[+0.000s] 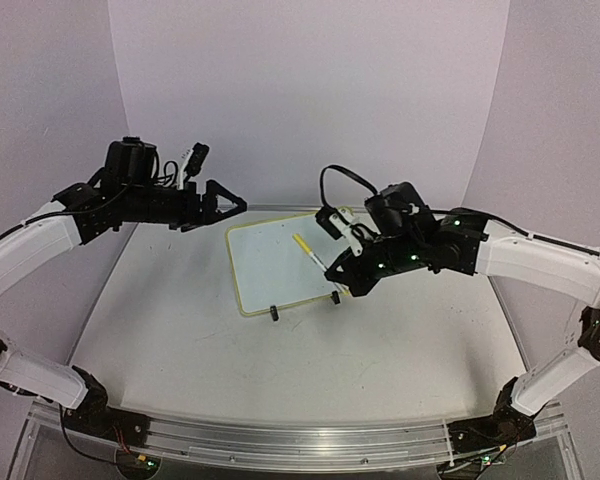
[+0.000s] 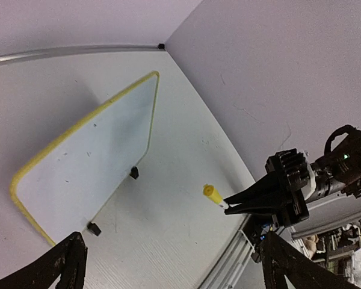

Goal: Write a sentence on the whiteboard
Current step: Pass from the right arm to the left

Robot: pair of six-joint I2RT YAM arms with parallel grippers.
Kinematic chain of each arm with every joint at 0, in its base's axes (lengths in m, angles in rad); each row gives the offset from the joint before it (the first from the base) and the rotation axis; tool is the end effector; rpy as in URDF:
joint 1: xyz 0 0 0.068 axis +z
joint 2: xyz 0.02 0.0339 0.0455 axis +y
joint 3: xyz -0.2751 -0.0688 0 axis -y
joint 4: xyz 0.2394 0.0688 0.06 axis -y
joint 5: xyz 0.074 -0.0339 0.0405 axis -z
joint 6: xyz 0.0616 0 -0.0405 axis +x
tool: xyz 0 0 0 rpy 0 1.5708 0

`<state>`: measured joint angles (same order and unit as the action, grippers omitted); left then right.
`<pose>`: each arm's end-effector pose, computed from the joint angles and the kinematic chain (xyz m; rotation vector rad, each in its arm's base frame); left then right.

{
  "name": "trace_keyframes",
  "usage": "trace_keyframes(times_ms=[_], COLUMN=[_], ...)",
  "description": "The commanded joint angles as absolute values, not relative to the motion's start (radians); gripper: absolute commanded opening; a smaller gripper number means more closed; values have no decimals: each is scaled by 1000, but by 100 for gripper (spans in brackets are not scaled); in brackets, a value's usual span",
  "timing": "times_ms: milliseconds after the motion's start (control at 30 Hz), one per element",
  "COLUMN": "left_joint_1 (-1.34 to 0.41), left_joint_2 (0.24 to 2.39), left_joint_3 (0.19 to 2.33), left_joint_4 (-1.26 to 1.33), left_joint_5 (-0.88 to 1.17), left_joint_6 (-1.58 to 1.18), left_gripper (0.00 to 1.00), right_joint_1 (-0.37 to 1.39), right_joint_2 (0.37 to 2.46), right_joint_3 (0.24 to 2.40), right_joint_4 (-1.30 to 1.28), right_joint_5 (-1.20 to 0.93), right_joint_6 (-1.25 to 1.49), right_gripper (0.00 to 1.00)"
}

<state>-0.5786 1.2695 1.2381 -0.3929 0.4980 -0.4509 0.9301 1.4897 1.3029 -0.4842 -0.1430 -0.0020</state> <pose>0.2320 -0.1867 0.3759 0.4788 2.0771 -1.1341 0.2021 0.2857 0.3183 -1.1125 2.0334 0.6491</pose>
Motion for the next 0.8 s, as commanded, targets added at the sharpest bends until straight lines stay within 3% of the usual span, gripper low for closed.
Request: trace_keyframes(times_ms=[0, 167, 300, 467, 767], left_joint_1=[-625, -658, -661, -663, -666], left_joint_2=[1337, 1382, 1409, 1430, 1462], left_joint_3=[1284, 1265, 1256, 1250, 1245], left_joint_4=[-345, -339, -334, -312, -306], left_joint_5=[644, 695, 721, 754, 783], left_joint_6=[-505, -520, -537, -556, -566], left_gripper=[99, 94, 69, 45, 30], right_joint_1=[999, 1039, 1060, 1068, 1082], right_joint_2=[1561, 1621, 1636, 1640, 1641], right_joint_3=[1421, 1477, 1499, 1505, 1507], right_joint_4=[-495, -496, -495, -495, -496], right_joint_5=[-98, -58, -37, -19, -12], right_joint_6=[-77, -112, -129, -139, -155], right_gripper=[0, 0, 0, 0, 0])
